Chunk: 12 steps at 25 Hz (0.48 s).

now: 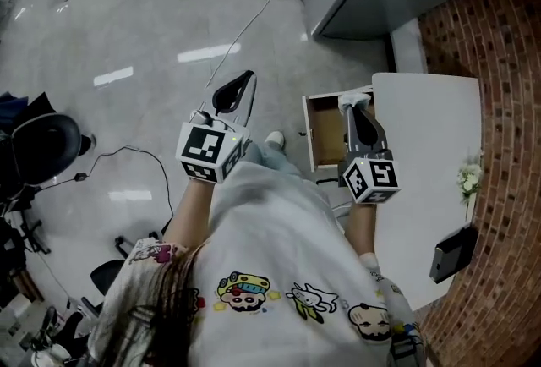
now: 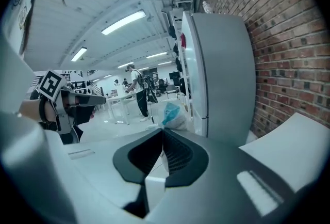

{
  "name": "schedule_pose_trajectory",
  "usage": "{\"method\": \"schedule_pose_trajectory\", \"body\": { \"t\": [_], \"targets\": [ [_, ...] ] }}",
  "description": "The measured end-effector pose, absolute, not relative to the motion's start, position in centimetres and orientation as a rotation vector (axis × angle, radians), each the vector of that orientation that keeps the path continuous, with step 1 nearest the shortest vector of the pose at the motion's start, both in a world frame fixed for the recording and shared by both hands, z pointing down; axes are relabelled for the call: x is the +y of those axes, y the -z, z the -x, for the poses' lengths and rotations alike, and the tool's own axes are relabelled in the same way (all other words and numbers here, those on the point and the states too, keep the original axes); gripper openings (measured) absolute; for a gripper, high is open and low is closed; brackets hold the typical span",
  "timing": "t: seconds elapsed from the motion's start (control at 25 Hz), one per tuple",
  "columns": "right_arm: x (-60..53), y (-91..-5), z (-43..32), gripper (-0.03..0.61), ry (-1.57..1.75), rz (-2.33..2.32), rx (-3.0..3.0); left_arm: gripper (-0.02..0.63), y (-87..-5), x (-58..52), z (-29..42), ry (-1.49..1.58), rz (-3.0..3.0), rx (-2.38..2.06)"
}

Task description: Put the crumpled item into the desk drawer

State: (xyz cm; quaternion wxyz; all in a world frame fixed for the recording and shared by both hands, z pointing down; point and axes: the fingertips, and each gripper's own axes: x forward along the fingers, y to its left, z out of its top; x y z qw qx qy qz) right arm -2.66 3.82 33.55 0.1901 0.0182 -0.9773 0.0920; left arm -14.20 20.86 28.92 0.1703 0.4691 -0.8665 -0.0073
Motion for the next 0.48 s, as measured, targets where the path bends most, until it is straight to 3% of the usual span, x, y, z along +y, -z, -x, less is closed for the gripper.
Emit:
{"method": "schedule_pose_trajectory", "body": {
  "t": [0.48],
  "targets": [
    [-1.1,-33.9,-0.9,0.015,-0.338,-0.594,-2.674,-0.002,-28.9,9.0,15.3,-0.076,-1.855,-2.092]
  ]
}}
